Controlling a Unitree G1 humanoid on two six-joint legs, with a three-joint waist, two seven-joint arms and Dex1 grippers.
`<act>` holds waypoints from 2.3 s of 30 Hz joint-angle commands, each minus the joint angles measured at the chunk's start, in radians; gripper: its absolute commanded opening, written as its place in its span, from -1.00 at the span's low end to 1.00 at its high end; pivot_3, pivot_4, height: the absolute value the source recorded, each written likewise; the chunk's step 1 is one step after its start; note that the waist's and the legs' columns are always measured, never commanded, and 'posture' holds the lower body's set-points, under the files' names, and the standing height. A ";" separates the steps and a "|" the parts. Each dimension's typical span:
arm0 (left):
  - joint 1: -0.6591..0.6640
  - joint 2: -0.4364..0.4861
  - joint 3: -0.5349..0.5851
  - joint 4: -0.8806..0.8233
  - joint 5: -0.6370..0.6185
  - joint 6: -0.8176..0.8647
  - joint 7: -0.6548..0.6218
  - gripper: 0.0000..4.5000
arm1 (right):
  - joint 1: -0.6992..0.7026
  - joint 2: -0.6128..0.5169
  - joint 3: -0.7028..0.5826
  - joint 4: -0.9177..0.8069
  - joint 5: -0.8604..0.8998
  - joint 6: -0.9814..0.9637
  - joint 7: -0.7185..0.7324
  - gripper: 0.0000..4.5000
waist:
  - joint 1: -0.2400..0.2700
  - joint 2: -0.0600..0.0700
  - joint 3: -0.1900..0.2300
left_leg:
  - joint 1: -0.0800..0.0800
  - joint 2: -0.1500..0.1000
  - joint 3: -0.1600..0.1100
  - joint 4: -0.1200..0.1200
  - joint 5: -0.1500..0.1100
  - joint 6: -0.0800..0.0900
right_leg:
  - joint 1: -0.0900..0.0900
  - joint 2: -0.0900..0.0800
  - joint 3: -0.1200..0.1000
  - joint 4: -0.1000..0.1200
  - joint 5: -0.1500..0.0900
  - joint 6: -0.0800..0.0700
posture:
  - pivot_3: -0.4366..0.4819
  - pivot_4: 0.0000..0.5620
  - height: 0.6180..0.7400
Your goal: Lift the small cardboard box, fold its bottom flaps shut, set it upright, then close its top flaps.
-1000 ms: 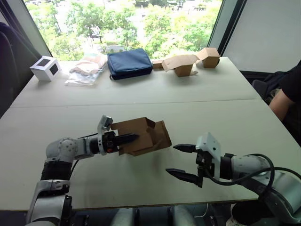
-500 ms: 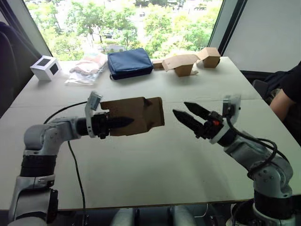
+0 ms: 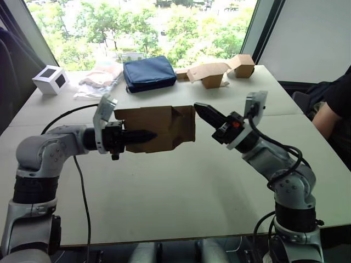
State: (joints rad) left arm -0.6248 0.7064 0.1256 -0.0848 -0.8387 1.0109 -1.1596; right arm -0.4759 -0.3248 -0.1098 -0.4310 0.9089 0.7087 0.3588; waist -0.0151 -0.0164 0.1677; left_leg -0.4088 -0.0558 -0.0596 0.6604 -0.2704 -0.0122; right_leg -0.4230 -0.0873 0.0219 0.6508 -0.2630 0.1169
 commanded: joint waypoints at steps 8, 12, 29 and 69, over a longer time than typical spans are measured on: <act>-0.038 0.012 -0.043 0.009 0.022 -0.087 -0.062 -1.00 | -0.072 0.085 0.125 0.072 -0.075 -0.043 0.084 -0.98 | 0.001 0.000 0.000 | 0.000 0.000 0.000 0.000 0.000 0.000 | 0.000 0.000 0.000 0.000 0.000 0.000 | -0.05 -0.47 1.00; -0.051 0.017 -0.038 0.030 0.027 -0.094 -0.074 -1.00 | -0.060 0.096 0.112 0.066 -0.069 -0.043 0.091 -0.98 | -0.001 0.000 0.000 | 0.000 0.000 0.000 0.000 0.000 0.000 | 0.000 0.000 0.000 0.000 0.000 0.000 | -0.05 -0.47 1.00; -0.083 0.011 -0.063 0.058 0.040 -0.113 -0.099 -1.00 | -0.035 0.107 0.127 0.059 -0.088 -0.044 0.109 -0.98 | -0.002 0.000 0.000 | 0.000 0.000 0.000 0.000 0.000 0.000 | 0.000 0.000 0.000 0.001 0.000 0.000 | -0.05 -0.47 1.00; -0.128 -0.009 -0.065 0.033 0.024 -0.097 -0.073 -1.00 | 0.132 -0.166 0.087 -0.022 -0.105 -0.009 0.263 -0.98 | 0.001 0.000 0.000 | 0.000 0.001 0.000 0.001 0.000 0.000 | 0.001 0.001 0.000 0.000 0.000 0.000 | -0.05 -0.47 1.00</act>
State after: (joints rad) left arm -0.7355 0.6878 0.0516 -0.0286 -0.7977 0.9140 -1.2218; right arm -0.3232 -0.5068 -0.0086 -0.4432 0.8018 0.7263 0.6297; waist -0.0138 -0.0168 0.1681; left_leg -0.4087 -0.0552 -0.0598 0.6615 -0.2705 -0.0118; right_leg -0.4220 -0.0862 0.0216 0.6507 -0.2631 0.1170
